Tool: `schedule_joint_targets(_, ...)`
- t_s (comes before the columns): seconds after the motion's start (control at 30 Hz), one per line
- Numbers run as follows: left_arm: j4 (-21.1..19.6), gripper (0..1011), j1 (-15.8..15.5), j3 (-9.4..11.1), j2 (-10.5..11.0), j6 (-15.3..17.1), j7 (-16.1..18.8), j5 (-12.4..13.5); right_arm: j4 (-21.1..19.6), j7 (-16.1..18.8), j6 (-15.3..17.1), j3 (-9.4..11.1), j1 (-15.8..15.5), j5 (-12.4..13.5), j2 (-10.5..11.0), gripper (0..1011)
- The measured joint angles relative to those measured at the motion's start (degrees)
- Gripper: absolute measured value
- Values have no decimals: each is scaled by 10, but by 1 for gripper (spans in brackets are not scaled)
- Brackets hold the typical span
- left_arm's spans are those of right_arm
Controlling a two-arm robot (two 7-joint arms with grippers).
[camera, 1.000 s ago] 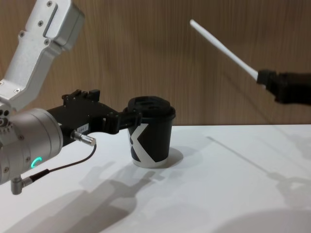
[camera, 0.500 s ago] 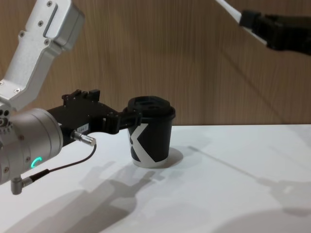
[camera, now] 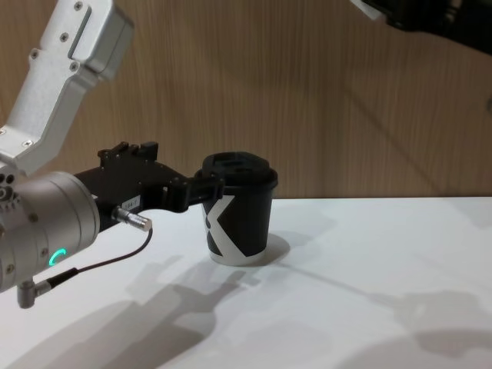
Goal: Pick up the straw with one hand, pass it to the other hand, and insert it into the cup.
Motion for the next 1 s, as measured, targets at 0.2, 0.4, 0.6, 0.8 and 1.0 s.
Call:
schedule_joint_targets(0.2,0,1003,0,0,0,0,0,0,17,14,-2,-18,22,4,-8,1)
schedule_joint_targets(0.4,0,1003,0,0,0,0,0,0,41,21,-5,-36,45,4,-19,1)
schedule_joint_targets(0.6,0,1003,0,0,0,0,0,0,63,23,-9,-49,62,2,-27,1)
schedule_joint_targets(0.8,0,1003,0,-1,0,0,0,0,78,22,-12,-58,72,1,-33,1)
schedule_joint_targets(1.0,-3,1003,3,-7,-1,-1,-8,-11,89,20,-14,-63,78,0,-36,1)
